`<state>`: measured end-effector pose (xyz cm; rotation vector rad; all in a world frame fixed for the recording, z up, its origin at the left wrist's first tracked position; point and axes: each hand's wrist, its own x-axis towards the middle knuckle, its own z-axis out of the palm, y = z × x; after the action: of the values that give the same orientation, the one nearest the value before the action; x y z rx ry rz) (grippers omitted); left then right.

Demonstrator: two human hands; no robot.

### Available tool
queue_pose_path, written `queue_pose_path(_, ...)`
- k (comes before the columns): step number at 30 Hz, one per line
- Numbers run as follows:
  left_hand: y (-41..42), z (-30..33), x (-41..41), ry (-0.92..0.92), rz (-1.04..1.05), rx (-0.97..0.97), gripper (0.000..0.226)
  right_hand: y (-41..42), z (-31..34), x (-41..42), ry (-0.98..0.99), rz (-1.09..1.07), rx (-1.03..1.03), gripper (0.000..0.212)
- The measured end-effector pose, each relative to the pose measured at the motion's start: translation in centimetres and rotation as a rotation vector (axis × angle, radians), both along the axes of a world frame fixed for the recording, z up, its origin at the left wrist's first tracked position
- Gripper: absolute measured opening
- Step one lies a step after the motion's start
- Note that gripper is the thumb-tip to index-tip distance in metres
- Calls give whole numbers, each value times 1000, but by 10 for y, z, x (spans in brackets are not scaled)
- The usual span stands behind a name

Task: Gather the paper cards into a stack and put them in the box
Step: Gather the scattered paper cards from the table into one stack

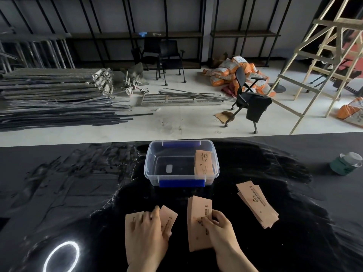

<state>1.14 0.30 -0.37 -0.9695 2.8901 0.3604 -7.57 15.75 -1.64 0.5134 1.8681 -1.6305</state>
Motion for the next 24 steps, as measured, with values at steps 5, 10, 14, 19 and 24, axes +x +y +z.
queue_pose_path(5, 3, 7, -7, -33, -31, 4, 69, -2, -1, 3, 10, 25, 28, 14)
queue_pose_path(10, -5, 0, -18, 265, 190, 499, 30, -1, 3, 3, 0, 56, 24, 14)
queue_pose_path(14, 1, 5, -27, 429, 341, 780, 14, -5, 8, 3, -30, 55, -15, 11)
queue_pose_path(19, 3, 1, -28, 419, 341, 981, 20, -8, 20, -1, 25, 82, 44, 18)
queue_pose_path(24, 0, -5, -22, 383, 245, 1021, 19, -11, 21, -1, -13, 171, -1, 17)
